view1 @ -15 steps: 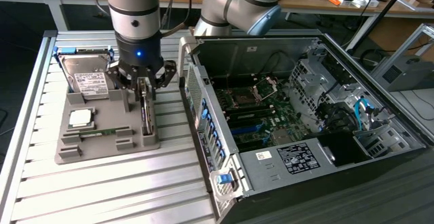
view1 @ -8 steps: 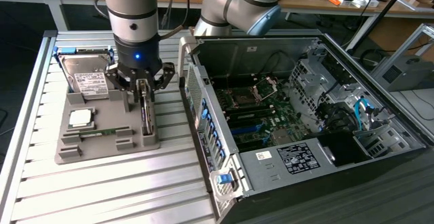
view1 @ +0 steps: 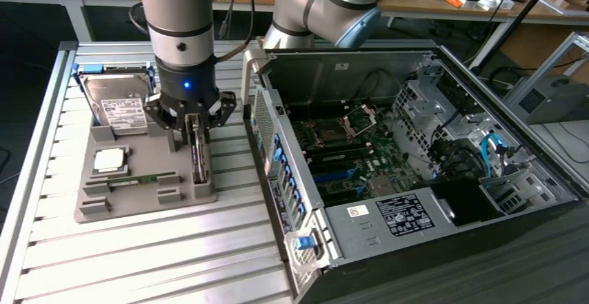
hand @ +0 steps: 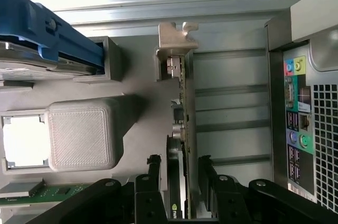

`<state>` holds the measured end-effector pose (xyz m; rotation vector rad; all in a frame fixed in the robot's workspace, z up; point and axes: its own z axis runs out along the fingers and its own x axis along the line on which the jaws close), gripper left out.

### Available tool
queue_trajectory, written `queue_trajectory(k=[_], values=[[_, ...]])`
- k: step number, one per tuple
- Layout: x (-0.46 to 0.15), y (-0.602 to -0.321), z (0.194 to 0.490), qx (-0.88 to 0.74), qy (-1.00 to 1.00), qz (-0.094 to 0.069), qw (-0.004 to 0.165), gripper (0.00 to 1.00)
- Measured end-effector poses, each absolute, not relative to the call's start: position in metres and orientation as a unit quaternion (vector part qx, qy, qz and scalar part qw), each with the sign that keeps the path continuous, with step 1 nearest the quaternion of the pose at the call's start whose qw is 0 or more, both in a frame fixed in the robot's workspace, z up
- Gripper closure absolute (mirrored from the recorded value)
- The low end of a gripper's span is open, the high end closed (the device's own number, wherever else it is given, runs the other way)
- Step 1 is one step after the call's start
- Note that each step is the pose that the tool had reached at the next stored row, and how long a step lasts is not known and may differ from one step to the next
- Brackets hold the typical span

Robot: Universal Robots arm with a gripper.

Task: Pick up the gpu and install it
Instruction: 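Pick up the gpu and move the gpu toward the slot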

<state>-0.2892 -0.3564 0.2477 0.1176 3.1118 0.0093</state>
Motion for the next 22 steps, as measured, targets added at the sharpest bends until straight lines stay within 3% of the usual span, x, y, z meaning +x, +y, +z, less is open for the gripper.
queue_trajectory(k=[8,10,22], values=[[-0.2892,-0.3564,0.2446,0.038,0.999,0.003,0.014,0.59],[-0.2892,-0.3564,0.2446,0.038,0.999,0.003,0.014,0.73],[-0.2892,-0.3564,0.2446,0.038,0.999,0.003,0.014,0.73]])
